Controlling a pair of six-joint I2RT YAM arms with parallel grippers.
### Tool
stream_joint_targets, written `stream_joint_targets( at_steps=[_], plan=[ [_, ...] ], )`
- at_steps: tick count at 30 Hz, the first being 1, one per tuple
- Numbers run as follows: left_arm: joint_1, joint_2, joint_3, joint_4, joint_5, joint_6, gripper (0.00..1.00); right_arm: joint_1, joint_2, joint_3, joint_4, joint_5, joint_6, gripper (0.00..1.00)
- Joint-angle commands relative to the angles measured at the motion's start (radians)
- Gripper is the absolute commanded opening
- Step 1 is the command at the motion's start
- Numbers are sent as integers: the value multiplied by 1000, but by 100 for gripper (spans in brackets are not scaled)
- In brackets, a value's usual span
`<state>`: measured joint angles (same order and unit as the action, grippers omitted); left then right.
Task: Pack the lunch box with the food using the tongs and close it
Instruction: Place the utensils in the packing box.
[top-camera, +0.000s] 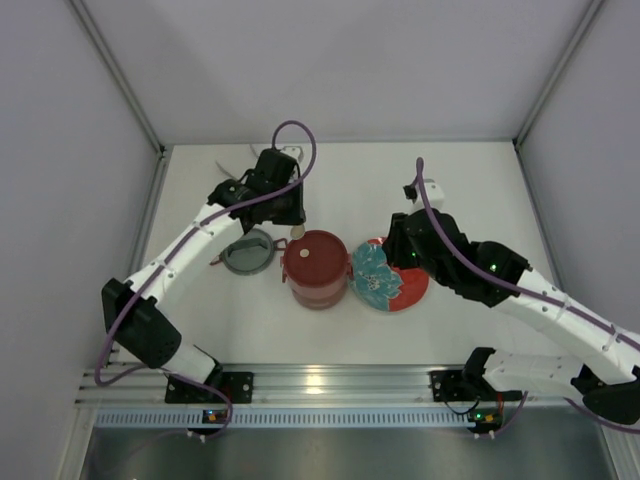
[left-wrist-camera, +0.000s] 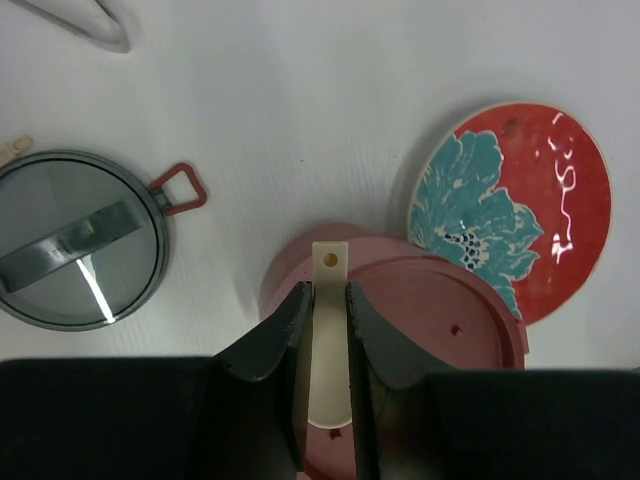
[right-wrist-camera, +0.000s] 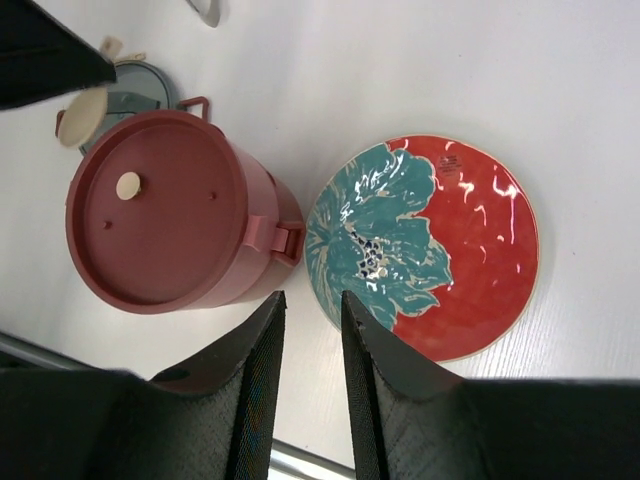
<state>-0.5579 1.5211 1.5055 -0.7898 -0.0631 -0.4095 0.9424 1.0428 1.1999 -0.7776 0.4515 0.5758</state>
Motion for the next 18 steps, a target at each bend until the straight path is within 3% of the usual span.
stream_joint_targets(
  at_steps=[1,10,18],
  plan=[
    [-46,-42,-21,-12,17,-6,4,-13,-21,46,-38,41,-7,29],
    [-187,-76,-74,-42,3,-40,5,-19,-38,38,-52,55,4,29],
    [-237,-91,-102,-48,6,-61,6,-22,-41,32,-55,56,6,30]
  ],
)
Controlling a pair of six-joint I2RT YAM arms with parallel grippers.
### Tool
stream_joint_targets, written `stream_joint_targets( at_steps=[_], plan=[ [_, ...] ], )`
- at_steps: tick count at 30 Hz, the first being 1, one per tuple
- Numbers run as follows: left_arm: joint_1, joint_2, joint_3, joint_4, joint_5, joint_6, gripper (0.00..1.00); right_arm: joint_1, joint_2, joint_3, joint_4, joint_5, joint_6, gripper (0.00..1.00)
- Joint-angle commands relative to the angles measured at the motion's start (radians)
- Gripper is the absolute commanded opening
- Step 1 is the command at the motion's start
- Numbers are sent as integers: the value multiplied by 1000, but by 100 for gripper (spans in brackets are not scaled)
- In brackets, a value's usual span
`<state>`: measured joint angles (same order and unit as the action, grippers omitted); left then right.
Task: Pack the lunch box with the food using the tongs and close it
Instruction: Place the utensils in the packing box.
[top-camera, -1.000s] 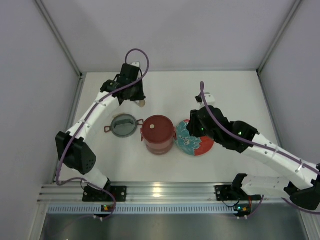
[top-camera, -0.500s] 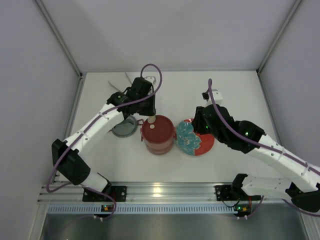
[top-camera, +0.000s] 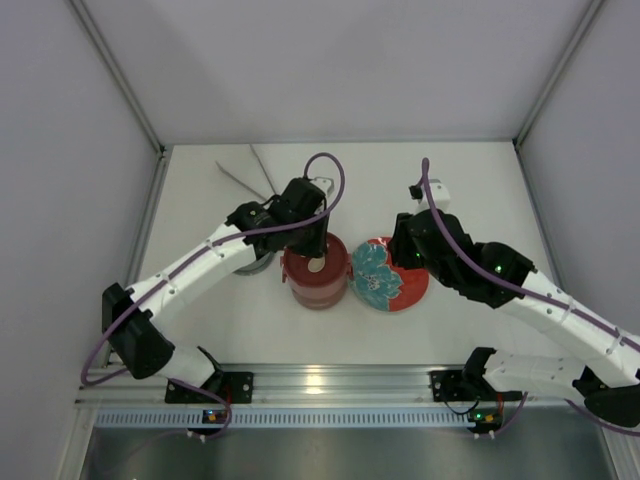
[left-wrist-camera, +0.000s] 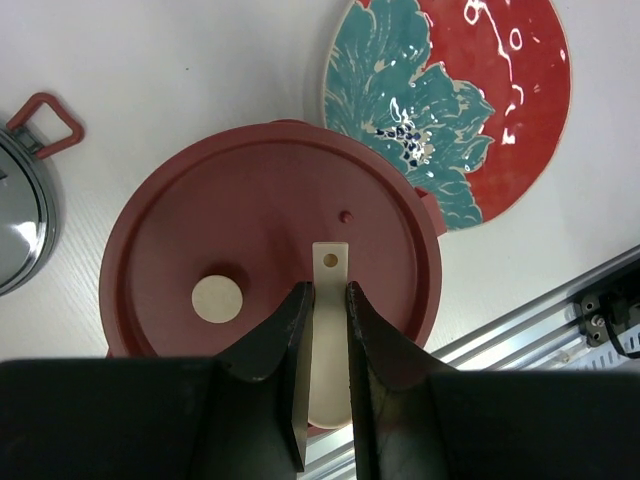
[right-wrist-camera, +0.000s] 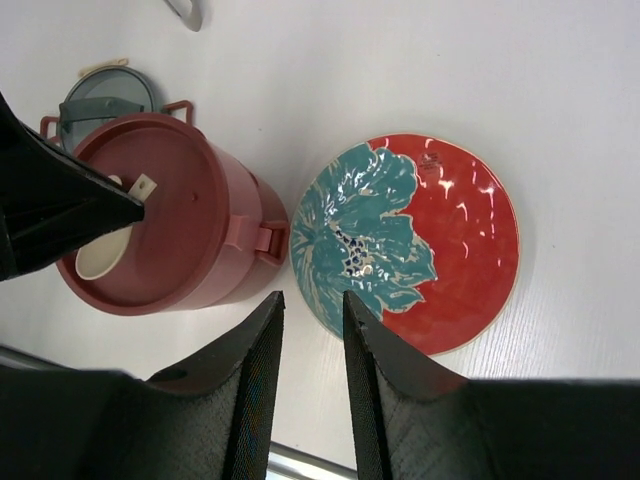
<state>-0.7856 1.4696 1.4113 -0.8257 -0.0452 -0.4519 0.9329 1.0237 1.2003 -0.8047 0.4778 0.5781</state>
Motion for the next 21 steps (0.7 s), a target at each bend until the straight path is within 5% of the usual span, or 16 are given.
stream_joint_targets(
  at_steps=[1,12,21],
  plan=[
    [-10,-40,-14,-12,-10,-21,6,-13,-24,28,-28,30,5,30],
    [-21,-40,-54,-3,22,-25,14,-17,-11,25,-19,24,0,31],
    [-29,-46,-49,7,36,-14,37,-20,-13,27,-21,24,-3,33]
  ],
)
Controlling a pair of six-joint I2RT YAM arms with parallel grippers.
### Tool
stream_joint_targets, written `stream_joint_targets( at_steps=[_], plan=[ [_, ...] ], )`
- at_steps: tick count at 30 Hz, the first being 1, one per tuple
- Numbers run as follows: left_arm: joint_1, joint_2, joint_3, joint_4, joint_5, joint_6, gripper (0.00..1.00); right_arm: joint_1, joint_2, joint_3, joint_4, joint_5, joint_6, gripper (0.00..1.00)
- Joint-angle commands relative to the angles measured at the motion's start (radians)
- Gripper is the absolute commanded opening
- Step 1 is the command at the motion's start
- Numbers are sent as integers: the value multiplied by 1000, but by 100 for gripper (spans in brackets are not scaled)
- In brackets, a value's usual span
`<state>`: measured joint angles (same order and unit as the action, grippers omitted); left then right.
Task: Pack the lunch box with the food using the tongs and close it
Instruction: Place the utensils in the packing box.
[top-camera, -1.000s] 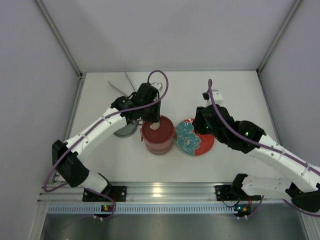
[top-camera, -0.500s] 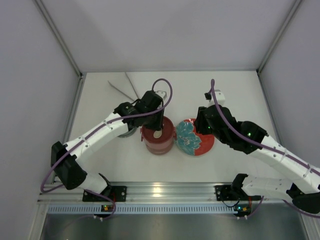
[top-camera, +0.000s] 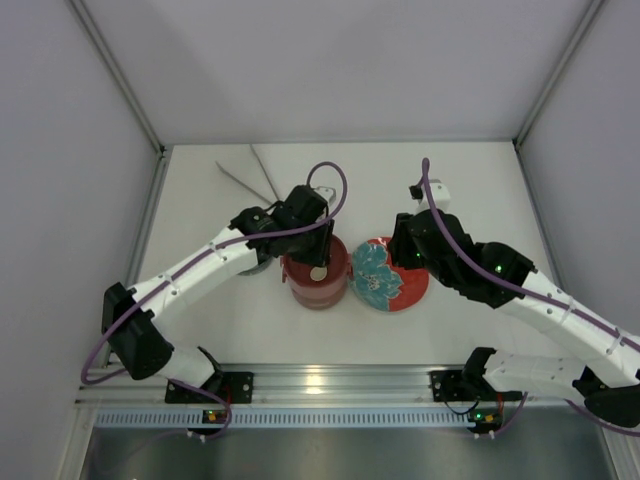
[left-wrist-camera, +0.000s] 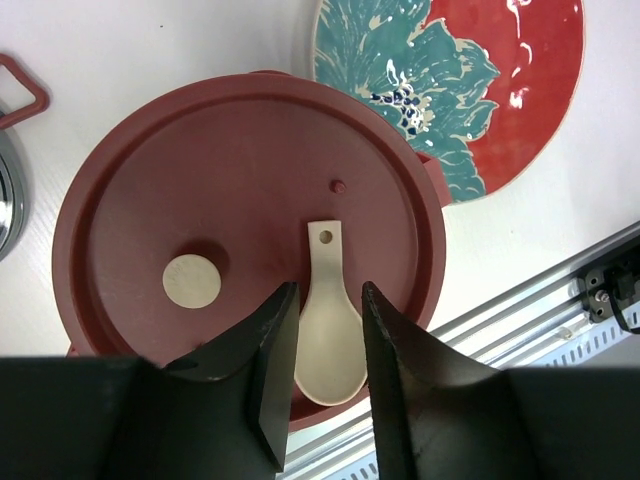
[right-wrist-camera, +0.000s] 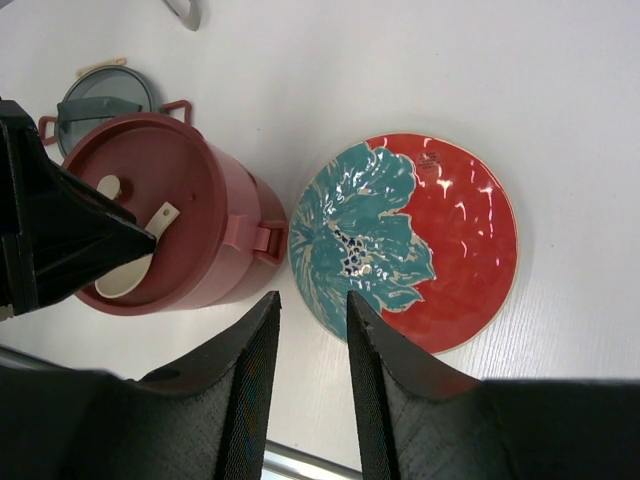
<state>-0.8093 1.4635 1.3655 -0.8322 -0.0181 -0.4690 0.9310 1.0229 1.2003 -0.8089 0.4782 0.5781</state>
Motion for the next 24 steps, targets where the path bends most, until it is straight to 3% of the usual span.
stream_joint_targets(
  at_steps=[1,14,19,21,24],
  plan=[
    [-7,-38,0,13,7,3,39,-18,-12,27,-15,22,-1,33],
    [-5,-189,66,77,-138,-49,42,-21,-18,28,-24,23,-7,34],
    [1,-285,66,67,-328,-131,45,-24,-27,27,-29,26,-7,34],
    [42,-288,63,45,-408,-157,44,-24,-29,27,-29,25,-7,34],
    [157,-299,28,57,-387,-180,42,-24,-24,28,-26,19,-11,34]
  ],
)
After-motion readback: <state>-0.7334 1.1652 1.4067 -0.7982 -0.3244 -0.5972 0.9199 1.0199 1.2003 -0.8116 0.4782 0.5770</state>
